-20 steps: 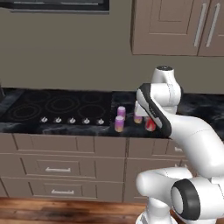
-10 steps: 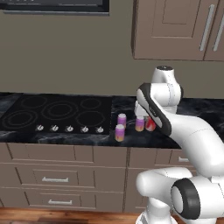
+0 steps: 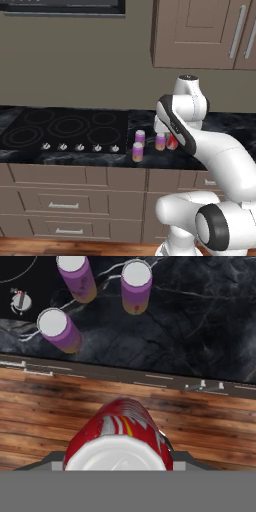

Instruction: Four empty soda cans are scattered around the kitchen. Gather all the cans and cluster them next to the stove for recycling.

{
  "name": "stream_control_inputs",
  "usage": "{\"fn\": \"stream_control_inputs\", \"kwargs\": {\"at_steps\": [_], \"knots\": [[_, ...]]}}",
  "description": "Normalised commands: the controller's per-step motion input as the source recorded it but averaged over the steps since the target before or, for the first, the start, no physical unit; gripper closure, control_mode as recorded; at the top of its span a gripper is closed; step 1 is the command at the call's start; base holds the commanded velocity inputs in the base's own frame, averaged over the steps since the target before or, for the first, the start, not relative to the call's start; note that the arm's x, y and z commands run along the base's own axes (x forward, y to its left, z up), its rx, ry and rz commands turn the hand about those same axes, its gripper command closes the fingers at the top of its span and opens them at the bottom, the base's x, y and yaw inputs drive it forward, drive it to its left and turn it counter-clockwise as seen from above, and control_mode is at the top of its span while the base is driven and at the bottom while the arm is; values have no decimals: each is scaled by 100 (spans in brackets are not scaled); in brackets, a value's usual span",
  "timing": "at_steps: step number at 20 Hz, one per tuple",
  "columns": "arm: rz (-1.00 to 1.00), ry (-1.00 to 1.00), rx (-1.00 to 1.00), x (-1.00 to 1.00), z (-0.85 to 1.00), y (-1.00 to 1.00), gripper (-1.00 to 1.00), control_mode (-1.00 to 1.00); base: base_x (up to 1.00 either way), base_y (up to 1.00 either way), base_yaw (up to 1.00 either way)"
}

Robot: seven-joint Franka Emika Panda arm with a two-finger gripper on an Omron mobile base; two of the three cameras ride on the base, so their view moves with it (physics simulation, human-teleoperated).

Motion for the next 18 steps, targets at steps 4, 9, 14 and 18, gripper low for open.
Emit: {"fn": "stream_control_inputs", "kwargs": {"at_steps": [4, 9, 14, 18], "knots": [[0, 0, 0, 0, 0, 0, 100, 100, 31, 19, 0], [0, 0, 0, 0, 0, 0, 100, 100, 32, 19, 0], [0, 0, 0, 0, 0, 0, 100, 100, 34, 20, 0], [0, 0, 0, 0, 0, 0, 100, 100, 39, 19, 0]]}}
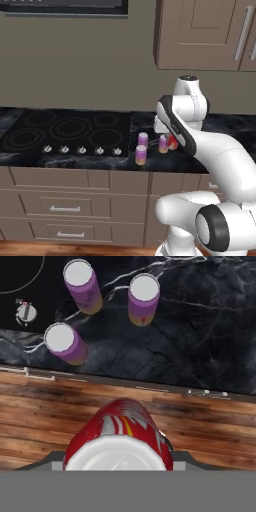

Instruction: Four empty soda cans are scattered around the kitchen. Gather all the cans and cluster them next to the stove for recycling.

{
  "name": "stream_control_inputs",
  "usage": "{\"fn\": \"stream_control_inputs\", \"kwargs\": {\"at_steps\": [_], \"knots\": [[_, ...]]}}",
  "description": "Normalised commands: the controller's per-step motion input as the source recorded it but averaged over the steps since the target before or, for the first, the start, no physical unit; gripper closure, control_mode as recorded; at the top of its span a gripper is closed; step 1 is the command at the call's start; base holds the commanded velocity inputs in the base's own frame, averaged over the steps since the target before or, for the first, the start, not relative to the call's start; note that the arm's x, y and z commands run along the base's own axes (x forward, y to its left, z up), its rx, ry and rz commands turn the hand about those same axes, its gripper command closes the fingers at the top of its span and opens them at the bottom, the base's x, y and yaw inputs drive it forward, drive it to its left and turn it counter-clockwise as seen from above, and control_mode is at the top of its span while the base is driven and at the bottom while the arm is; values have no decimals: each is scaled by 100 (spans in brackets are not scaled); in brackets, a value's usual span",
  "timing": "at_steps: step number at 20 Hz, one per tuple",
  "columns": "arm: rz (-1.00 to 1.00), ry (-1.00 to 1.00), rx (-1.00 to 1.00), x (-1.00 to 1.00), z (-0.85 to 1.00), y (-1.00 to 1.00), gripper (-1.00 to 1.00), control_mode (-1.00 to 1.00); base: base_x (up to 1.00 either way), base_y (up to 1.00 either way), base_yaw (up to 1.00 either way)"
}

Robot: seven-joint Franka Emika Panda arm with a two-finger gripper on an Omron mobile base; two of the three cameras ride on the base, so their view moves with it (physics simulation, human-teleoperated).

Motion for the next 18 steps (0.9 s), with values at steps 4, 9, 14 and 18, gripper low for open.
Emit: {"fn": "stream_control_inputs", "kwargs": {"at_steps": [4, 9, 14, 18], "knots": [[0, 0, 0, 0, 0, 0, 100, 100, 38, 20, 0], [0, 0, 0, 0, 0, 0, 100, 100, 36, 19, 0], [0, 0, 0, 0, 0, 0, 100, 100, 34, 21, 0], [0, 0, 0, 0, 0, 0, 100, 100, 32, 20, 0]]}}
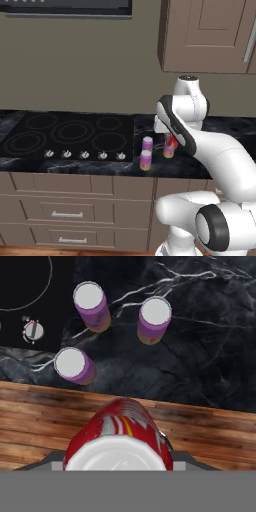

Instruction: Four empty soda cans are scattered around the kitchen. Gather all the cans and cluster them next to the stove for recycling.

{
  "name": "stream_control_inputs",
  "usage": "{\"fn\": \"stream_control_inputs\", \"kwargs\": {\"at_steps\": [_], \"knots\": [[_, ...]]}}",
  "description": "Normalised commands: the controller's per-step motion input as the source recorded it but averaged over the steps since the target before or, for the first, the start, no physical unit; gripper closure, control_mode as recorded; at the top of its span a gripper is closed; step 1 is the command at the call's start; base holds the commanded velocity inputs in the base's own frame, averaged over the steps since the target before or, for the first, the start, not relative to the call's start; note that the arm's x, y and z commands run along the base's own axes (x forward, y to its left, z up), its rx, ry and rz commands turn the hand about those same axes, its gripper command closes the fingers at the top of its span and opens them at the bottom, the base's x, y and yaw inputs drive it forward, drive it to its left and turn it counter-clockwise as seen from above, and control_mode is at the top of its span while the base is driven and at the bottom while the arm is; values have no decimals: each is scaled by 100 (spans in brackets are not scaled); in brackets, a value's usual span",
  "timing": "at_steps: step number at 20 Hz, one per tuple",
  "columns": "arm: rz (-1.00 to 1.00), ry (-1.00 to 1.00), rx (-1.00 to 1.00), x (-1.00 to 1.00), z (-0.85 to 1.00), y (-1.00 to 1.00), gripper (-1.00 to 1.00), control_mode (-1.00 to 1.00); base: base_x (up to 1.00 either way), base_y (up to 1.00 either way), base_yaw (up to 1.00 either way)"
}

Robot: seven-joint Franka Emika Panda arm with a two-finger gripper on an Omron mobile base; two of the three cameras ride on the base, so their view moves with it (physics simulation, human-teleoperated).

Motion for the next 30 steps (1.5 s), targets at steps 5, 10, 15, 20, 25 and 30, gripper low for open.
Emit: {"fn": "stream_control_inputs", "kwargs": {"at_steps": [5, 10, 15, 20, 25, 30], "knots": [[0, 0, 0, 0, 0, 0, 100, 100, 29, 14, 0], [0, 0, 1, 30, -30, 1, 100, -100, 0, 0, 0], [0, 0, 0, 20, -32, 0, 100, -100, 0, 0, 0], [0, 0, 0, 12, -23, 0, 100, -100, 0, 0, 0], [0, 0, 0, 3, -18, 0, 100, -100, 0, 0, 0], [-1, 0, 1, 0, -14, 0, 100, -100, 0, 0, 0]]}}
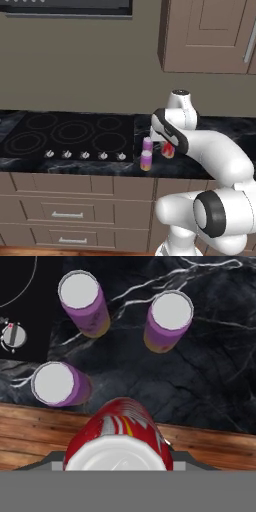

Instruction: Four empty soda cans are scattered around the kitchen. Gather all the cans and cluster them next to the stove for recycling.

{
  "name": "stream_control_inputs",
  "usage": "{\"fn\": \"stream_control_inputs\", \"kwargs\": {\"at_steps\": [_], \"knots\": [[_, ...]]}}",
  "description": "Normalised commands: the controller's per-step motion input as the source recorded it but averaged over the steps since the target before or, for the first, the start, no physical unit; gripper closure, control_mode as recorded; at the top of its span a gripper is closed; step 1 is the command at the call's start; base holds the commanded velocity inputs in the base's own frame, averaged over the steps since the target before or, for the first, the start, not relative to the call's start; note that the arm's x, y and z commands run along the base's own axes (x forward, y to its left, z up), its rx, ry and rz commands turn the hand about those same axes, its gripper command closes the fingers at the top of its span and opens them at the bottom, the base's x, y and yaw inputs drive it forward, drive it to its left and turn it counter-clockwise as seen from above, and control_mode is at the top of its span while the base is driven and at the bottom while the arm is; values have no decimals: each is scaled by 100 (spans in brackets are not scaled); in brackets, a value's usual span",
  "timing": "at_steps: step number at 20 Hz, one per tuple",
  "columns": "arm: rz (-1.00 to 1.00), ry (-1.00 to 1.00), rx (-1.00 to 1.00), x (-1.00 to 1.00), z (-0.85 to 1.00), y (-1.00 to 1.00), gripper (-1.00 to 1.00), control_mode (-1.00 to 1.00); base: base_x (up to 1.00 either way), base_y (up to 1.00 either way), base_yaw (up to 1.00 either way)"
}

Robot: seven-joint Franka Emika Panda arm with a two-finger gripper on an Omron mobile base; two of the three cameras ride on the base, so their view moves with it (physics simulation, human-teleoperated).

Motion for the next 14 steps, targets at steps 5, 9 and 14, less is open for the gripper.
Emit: {"fn": "stream_control_inputs", "kwargs": {"at_steps": [5, 9, 14], "knots": [[-1, 0, 0, 0, -15, 0, 100, -100, 0, 0, 0], [-2, 0, 0, 0, -23, -3, 100, -100, 0, 0, 0], [-2, 0, -1, 2, -27, -7, 100, -100, 0, 0, 0]]}}
